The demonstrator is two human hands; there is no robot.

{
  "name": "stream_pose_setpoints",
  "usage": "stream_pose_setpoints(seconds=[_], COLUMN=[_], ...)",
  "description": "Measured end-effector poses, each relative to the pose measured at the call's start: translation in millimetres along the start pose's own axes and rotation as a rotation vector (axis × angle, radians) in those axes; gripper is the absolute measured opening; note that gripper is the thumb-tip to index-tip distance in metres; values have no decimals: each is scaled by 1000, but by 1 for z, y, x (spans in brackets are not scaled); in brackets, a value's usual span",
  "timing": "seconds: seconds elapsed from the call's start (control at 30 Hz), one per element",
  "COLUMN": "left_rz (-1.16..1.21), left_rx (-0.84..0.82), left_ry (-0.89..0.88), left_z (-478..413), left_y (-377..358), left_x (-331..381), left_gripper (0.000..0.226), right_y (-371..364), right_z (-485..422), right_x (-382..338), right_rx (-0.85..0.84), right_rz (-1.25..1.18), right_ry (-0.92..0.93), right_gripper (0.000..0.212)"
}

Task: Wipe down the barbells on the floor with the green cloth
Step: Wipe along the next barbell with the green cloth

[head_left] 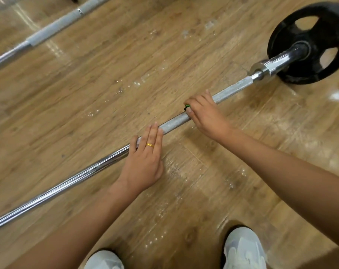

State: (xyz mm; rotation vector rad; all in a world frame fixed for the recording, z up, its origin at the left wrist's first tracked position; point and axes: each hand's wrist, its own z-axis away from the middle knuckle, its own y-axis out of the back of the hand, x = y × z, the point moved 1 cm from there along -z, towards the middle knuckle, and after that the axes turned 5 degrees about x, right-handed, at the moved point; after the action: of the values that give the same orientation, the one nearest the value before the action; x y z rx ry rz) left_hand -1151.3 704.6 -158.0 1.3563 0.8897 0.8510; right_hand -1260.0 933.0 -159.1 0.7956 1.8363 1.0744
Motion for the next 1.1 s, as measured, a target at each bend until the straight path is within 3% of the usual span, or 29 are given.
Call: stream_pose_setpoints(seconds=[0.27,0.47,0.63,0.8,0.97,1.1], left_rz=[12,57,69,61,35,23], left_rx=[-59,-69,-50,-72,-122,-184], left_ry=[-30,-77,-86,-85,-85,-99], left_z=[-4,-4,-5,-5,-5,-8], left_y=[2,0,-3,-2,3,5], left_x=[-9,-21,-25,-24,-22,-21], left_gripper=[97,97,101,104,108,107], right_y=[-2,7,7,5,19,5], right_z=[-5,-6,-9,-7,-10,-9], right_x=[3,12,8,0,27,23], right_rx=[46,-14,65,-79,-18,42], right_rz=[-11,37,-5,-19,1,-8], right_ry=[-26,33,-150,28,-168,-179], right_gripper=[28,29,27,31,35,32])
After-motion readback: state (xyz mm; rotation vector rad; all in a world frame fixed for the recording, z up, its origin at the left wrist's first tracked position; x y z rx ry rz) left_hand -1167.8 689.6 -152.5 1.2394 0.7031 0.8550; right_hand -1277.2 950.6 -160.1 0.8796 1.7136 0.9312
